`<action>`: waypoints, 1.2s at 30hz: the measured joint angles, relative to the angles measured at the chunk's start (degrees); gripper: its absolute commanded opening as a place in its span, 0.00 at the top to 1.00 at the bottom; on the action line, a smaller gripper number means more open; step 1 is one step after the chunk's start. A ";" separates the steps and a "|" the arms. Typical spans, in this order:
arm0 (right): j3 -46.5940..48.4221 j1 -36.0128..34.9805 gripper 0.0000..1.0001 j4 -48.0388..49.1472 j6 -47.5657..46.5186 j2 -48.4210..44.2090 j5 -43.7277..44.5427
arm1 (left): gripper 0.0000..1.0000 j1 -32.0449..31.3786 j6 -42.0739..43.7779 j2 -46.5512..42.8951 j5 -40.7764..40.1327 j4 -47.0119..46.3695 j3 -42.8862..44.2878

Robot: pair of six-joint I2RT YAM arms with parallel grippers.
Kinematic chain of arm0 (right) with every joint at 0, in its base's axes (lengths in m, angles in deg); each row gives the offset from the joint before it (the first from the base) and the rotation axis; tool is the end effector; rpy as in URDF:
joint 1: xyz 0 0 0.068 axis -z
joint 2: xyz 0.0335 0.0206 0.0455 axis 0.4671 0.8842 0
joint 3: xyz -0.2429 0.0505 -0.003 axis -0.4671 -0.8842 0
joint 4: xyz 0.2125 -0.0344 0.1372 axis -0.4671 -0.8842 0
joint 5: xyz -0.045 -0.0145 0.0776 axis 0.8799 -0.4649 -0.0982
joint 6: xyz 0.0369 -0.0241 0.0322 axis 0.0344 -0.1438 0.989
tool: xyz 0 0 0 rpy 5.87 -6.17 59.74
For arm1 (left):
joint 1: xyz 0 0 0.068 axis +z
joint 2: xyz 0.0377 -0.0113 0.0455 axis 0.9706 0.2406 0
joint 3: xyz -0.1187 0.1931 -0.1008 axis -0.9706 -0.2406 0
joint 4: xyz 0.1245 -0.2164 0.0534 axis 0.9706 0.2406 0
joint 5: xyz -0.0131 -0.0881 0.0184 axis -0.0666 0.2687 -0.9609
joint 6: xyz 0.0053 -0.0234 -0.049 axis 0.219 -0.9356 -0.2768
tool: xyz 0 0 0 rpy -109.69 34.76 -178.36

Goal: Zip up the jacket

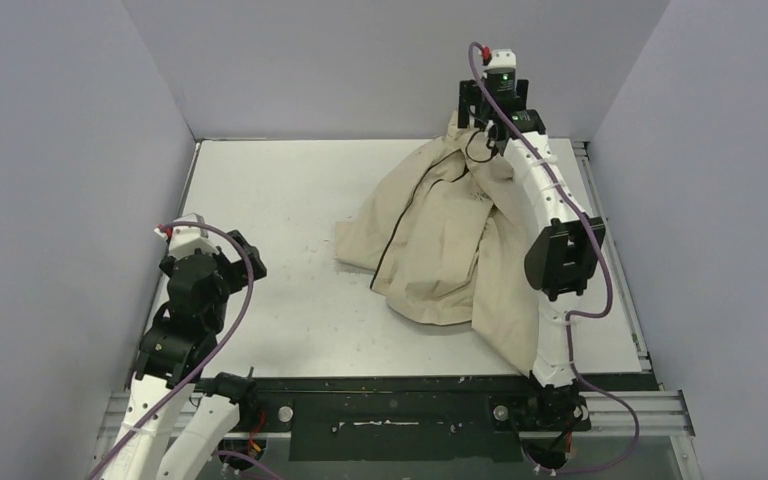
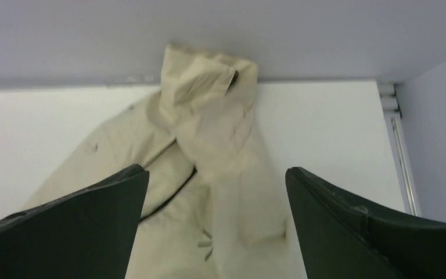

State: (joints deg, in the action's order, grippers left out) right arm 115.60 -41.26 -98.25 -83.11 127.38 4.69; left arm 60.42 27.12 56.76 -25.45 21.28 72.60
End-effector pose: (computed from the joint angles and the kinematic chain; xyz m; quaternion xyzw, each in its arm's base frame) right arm 0.4773 0.1067 0.3498 -0.0098 0.8440 0.0047 0.5362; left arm 0.1327 -0.0213 0.3165 -0.1947 0.7929 -0.0314 0.5766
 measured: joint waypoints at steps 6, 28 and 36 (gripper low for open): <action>-24.24 -0.92 0.00 1.03 3.87 -17.40 -0.42 | 0.03 0.02 0.07 3.28 1.11 0.00 0.00; -86.93 -19.41 0.02 4.17 31.61 -64.04 -9.57 | 0.03 -18.71 4.26 51.45 9.27 -20.90 11.93; -87.89 -19.69 0.00 -11.45 39.01 -70.60 9.09 | 0.03 -19.52 5.03 58.38 4.26 -21.90 14.05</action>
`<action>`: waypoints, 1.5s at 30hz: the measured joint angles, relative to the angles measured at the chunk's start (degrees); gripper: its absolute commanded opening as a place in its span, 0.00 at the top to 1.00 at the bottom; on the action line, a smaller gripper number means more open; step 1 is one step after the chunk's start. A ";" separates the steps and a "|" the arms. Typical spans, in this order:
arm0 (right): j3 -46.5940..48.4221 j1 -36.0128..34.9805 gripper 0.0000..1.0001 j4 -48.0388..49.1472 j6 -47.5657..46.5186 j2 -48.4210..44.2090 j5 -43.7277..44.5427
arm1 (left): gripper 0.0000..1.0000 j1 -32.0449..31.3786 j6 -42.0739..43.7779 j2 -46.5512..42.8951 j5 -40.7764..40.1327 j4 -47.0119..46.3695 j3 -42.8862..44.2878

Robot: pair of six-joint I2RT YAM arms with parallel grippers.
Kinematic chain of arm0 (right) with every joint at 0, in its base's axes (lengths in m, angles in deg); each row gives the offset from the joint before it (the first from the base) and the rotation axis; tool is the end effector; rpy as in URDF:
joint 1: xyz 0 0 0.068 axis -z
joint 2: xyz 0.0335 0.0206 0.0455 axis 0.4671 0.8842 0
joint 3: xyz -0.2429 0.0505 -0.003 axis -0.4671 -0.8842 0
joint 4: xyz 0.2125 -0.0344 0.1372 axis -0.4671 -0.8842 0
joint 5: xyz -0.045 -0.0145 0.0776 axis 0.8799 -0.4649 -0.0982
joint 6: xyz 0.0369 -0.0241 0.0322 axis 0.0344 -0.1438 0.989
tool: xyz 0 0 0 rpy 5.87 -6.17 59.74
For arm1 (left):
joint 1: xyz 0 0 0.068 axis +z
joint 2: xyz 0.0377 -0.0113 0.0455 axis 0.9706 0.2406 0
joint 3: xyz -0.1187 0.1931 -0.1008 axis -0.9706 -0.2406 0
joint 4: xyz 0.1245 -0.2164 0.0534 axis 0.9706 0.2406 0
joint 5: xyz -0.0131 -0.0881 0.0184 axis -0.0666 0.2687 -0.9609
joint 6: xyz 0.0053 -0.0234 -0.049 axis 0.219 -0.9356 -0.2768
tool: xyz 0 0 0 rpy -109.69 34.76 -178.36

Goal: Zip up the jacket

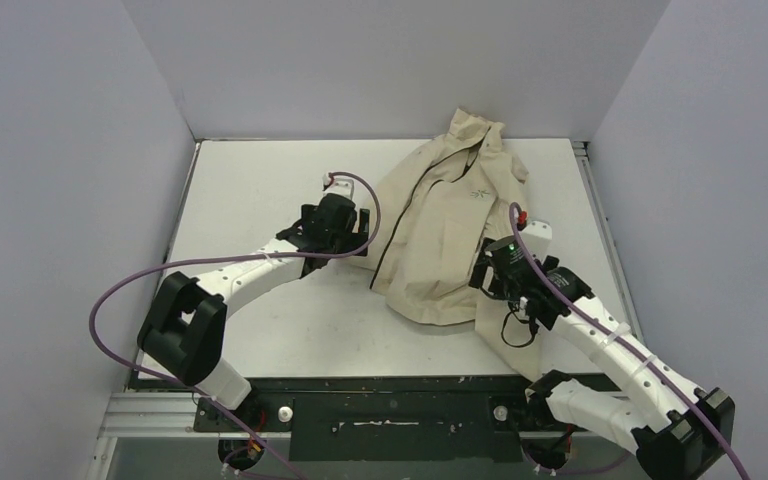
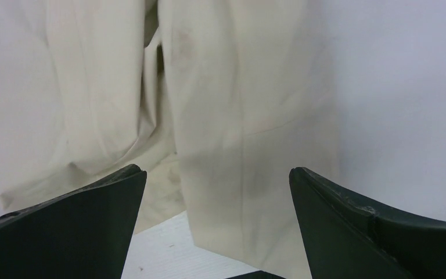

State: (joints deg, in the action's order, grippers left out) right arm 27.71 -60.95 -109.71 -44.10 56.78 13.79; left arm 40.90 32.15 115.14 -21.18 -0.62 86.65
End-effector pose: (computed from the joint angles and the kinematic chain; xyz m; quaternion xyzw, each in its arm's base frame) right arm 0.1701 0.0959 0.2440 0.1432 0.9280 0.0574 0.3391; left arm 0.2812 -0.1826 0.2091 0.0409 0.9074 -0.0380 0.4165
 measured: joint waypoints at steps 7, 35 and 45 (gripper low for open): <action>5.88 2.25 0.00 -5.62 0.28 1.84 6.40 | 0.03 0.00 0.85 -1.53 -0.57 -0.13 -0.68; 33.09 32.57 0.12 9.90 -22.69 22.53 24.90 | 0.03 0.81 0.90 -7.85 0.17 2.51 -2.82; 21.38 24.52 0.05 15.23 -18.58 14.08 -22.36 | 0.03 6.69 0.96 -7.48 4.24 0.76 -2.82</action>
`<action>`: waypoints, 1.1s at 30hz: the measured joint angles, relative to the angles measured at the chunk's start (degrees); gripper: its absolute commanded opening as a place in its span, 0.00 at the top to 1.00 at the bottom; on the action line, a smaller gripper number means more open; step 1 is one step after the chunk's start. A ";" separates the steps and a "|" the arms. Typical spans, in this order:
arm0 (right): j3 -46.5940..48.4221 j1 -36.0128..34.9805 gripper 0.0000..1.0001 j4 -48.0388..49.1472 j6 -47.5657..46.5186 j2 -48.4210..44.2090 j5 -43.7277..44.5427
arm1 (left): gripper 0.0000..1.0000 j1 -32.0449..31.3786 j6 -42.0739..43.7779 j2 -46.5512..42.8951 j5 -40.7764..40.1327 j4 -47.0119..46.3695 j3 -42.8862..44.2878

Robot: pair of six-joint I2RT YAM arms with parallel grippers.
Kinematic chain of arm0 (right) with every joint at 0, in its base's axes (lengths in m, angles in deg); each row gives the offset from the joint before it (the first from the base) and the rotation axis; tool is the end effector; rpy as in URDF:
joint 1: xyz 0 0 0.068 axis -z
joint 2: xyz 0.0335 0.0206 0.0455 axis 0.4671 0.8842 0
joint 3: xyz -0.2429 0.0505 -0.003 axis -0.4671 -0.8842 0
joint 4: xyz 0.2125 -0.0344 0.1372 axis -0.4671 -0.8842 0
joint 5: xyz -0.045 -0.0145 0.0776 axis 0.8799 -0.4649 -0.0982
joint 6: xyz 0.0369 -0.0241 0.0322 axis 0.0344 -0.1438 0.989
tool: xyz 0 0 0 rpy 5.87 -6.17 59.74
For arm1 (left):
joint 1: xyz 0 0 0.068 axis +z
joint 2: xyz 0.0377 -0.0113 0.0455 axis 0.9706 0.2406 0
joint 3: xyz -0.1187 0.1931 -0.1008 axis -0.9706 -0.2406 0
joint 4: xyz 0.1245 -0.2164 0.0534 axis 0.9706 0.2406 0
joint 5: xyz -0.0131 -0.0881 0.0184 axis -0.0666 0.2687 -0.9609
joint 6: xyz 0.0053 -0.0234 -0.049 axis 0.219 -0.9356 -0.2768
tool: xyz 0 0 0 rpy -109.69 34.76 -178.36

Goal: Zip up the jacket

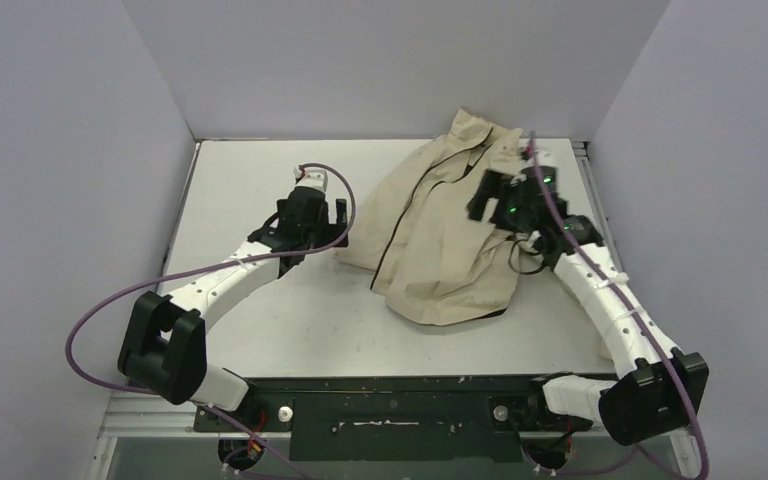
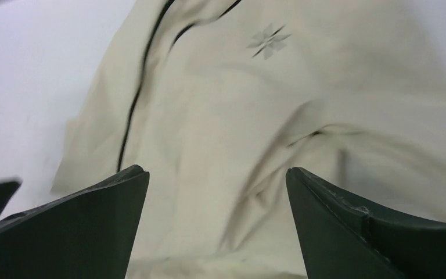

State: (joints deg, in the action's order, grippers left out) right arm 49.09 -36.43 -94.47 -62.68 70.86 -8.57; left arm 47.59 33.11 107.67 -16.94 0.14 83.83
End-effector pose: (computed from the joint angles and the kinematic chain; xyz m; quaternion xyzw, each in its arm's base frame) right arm 0.2699 0.0422 0.3311 0.1197 0.8658 0.1584 0.4594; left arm 0.2811 -0.1409 0.2315 0.0047 0.8994 -0.0561 0.4335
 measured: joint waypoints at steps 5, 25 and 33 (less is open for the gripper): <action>-11.15 -24.09 0.01 1.20 7.19 1.75 -2.43 | 0.03 0.52 0.85 4.22 2.40 -4.90 0.20; -29.05 -24.28 0.58 17.92 21.51 2.54 5.79 | 0.47 2.05 3.80 23.23 17.09 -13.77 6.80; -31.89 -20.26 0.87 19.96 20.83 0.02 2.40 | 1.00 2.12 -0.07 23.76 24.57 -15.39 6.08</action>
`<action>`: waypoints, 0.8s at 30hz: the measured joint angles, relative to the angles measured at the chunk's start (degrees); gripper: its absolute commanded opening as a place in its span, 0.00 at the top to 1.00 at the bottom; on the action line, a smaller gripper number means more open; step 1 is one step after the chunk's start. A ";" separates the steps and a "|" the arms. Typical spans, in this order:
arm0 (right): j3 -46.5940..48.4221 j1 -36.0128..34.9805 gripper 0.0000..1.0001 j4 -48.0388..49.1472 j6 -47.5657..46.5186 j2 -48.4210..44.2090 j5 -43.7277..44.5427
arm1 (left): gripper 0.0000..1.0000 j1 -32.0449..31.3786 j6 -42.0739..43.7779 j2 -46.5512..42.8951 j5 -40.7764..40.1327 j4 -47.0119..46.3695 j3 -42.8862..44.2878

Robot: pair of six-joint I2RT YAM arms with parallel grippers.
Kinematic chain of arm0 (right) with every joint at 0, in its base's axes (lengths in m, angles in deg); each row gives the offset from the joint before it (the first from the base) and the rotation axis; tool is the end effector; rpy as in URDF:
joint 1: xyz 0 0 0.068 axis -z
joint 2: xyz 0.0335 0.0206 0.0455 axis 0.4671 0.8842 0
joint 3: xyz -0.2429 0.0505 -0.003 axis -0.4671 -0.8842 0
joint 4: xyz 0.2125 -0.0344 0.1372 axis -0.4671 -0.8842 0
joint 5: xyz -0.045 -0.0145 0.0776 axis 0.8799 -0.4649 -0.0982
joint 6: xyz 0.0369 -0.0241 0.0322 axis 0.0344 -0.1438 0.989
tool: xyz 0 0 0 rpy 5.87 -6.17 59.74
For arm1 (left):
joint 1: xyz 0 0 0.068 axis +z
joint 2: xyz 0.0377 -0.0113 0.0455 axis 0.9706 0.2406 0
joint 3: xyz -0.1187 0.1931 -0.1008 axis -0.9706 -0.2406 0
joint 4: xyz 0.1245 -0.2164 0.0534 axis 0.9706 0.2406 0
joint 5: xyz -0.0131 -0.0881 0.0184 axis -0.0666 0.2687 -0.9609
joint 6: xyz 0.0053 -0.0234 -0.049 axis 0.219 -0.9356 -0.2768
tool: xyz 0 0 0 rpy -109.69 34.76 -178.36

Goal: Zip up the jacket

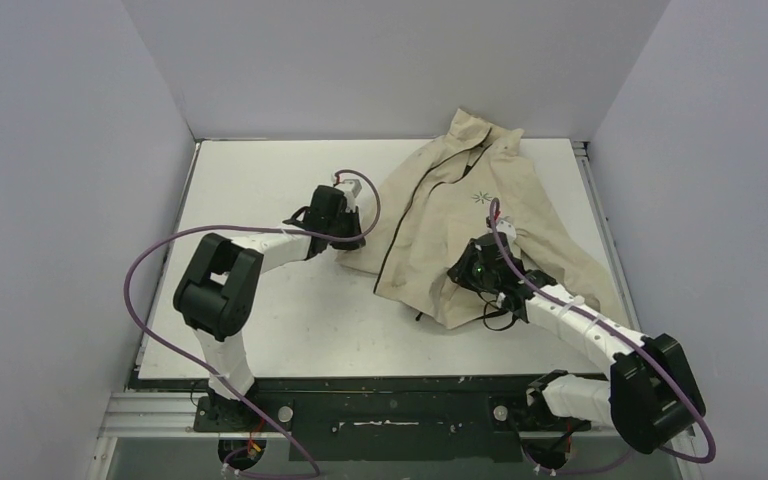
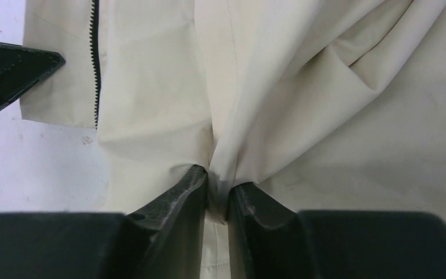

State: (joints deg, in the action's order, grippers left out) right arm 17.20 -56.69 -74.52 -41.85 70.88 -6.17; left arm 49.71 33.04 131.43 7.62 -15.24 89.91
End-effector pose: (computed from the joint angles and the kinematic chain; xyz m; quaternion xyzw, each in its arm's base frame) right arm 0.2192 0.1206 0.1781 0.1409 0.9091 0.2379 0.3116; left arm 0.3417 -0.1753 0.1488 0.0772 0.9096 -0.2208 0.3434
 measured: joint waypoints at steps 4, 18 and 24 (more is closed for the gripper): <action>-0.15 2.69 0.97 -0.85 -2.03 -3.87 -3.41 | 1.00 0.68 -1.38 -0.96 1.20 0.70 -1.29; 15.47 0.96 1.00 -8.11 -13.20 -4.50 -17.46 | 1.00 1.64 -5.81 -43.15 -6.64 18.64 -9.18; 19.28 1.79 1.00 -14.34 -14.75 -5.31 -4.96 | 1.00 1.73 -6.34 -51.82 -11.65 28.55 -9.16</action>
State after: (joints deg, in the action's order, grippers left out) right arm 36.48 -54.90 -88.85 -56.60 65.57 -11.13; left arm 51.44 26.70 79.60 -4.03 13.30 80.75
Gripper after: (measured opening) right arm 0.074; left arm 0.009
